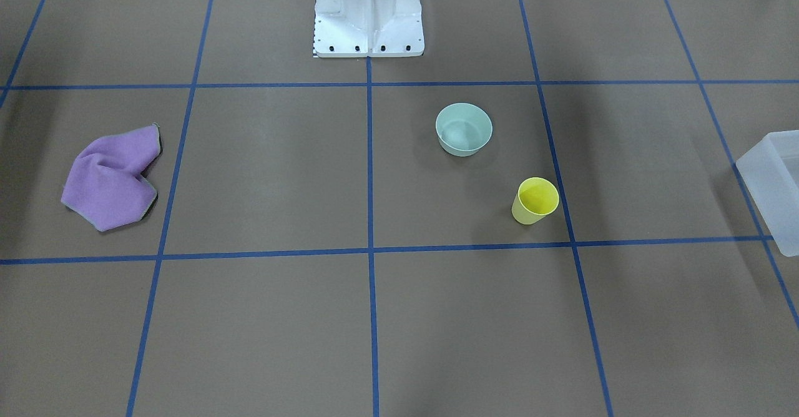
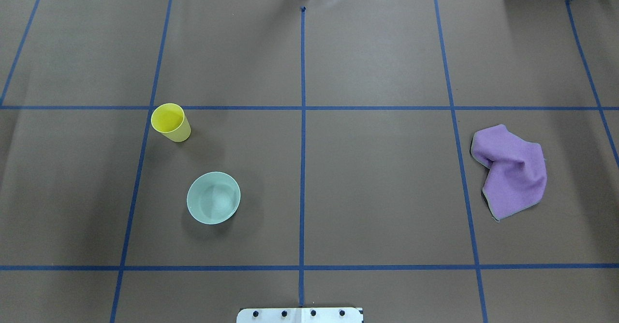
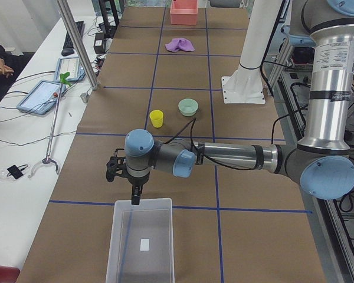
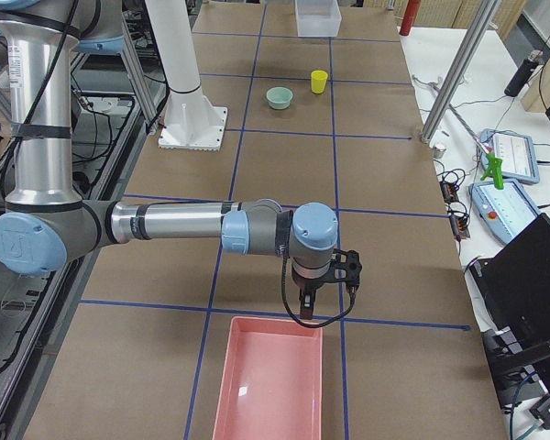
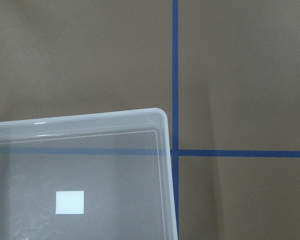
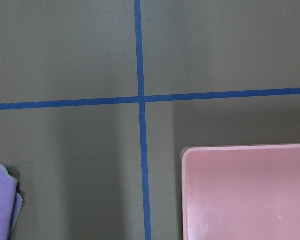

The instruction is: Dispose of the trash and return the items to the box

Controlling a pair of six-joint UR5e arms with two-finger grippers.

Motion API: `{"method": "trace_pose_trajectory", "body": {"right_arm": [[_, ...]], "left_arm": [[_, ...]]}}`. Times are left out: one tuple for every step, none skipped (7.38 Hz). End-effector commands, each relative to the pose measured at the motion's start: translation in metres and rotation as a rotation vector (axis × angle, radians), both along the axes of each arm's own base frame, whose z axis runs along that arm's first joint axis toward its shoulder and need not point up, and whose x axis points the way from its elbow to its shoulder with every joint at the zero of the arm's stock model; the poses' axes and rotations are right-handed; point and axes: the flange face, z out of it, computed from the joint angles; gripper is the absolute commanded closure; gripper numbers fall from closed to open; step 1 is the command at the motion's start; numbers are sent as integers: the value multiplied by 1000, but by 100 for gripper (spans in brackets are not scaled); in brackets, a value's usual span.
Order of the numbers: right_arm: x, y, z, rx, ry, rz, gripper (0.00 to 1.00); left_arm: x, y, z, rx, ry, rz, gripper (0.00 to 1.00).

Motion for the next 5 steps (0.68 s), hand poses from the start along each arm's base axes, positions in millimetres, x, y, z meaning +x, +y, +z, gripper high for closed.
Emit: {"method": "trace_pose_trajectory", "body": {"right_arm": [[-1, 1, -2, -2, -7, 0, 0], [-1, 1, -2, -2, -9, 1, 0], [-1, 1, -2, -2, -9, 1, 0], [-1, 1, -1, -5, -7, 1, 0], [-1, 1, -2, -4, -9, 1, 0]], "left_arm": [[-1, 0, 2, -2, -7, -2, 2], [-1, 0, 0, 3, -8, -2, 2], [-1, 0, -4, 10, -6, -2, 2], [-1, 2, -7, 21, 0, -2, 2], [-1, 3, -16, 36, -1, -2, 2]]}}
